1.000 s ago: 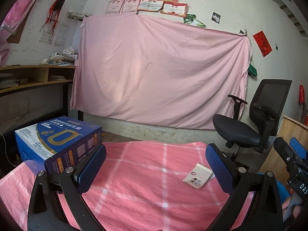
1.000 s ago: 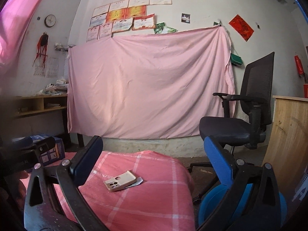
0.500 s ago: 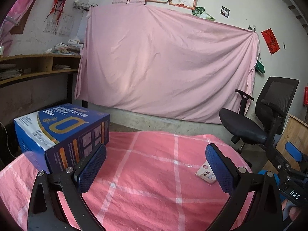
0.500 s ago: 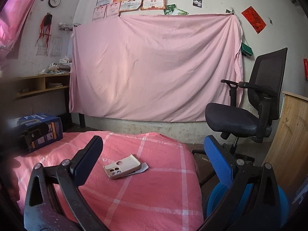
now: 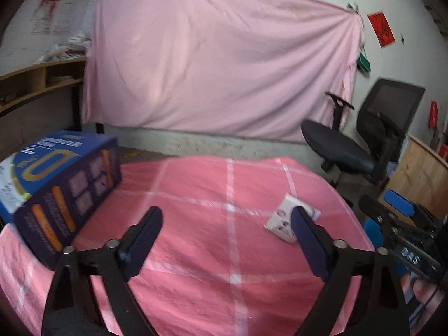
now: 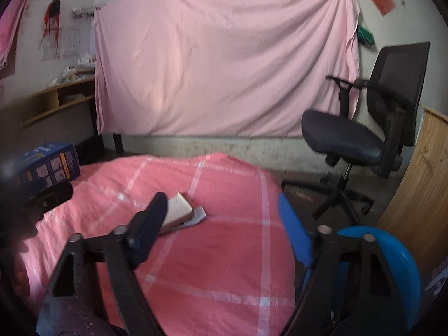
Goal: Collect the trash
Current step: 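Lower both tools toward the beige phone case and white paper strip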
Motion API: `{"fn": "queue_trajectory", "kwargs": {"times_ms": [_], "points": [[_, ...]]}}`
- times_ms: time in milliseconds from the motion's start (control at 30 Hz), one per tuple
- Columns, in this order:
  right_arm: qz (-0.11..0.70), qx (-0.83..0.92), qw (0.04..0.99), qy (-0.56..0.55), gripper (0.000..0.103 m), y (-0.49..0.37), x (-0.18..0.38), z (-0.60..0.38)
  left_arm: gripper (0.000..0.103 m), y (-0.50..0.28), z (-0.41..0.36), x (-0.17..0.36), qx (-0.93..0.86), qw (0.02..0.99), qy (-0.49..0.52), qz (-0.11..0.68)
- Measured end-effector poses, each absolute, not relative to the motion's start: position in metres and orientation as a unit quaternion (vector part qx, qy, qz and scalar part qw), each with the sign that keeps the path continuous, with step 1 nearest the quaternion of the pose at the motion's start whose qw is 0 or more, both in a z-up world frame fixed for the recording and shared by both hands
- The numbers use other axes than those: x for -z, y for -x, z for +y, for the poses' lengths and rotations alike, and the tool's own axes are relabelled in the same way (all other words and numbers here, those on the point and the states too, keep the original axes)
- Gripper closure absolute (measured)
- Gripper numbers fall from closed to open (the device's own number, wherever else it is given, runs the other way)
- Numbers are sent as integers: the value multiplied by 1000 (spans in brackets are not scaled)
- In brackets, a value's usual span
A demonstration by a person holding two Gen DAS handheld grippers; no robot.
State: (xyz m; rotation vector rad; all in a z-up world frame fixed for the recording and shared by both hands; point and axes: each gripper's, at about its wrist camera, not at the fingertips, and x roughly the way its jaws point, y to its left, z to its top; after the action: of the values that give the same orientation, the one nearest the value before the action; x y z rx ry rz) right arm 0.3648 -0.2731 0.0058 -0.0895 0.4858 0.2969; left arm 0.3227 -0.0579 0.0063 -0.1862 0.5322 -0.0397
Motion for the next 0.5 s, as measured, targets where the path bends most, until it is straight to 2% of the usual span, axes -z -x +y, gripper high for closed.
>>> {"fn": "queue_trajectory", "kwargs": {"times_ms": [67,133,200,233,400,500], "points": [[260,-150,953,47,16,-373,-1,-273,34,-331,-63,-3,39,954,90,284],[277,-154,947,49,23,-379,4,-272,48,-338,-68,1,57,947,91,302],[293,-159,941,53,33,-386,8,-270,54,-346,-73,4,73,941,89,319],[298,-162,939,55,34,-390,10,-269,59,-349,-75,3,78,939,90,324],[324,-170,928,64,42,-404,18,-264,71,-370,-84,5,95,923,102,358],[338,-175,923,59,44,-412,22,-264,72,-384,-86,7,103,912,119,379]]}}
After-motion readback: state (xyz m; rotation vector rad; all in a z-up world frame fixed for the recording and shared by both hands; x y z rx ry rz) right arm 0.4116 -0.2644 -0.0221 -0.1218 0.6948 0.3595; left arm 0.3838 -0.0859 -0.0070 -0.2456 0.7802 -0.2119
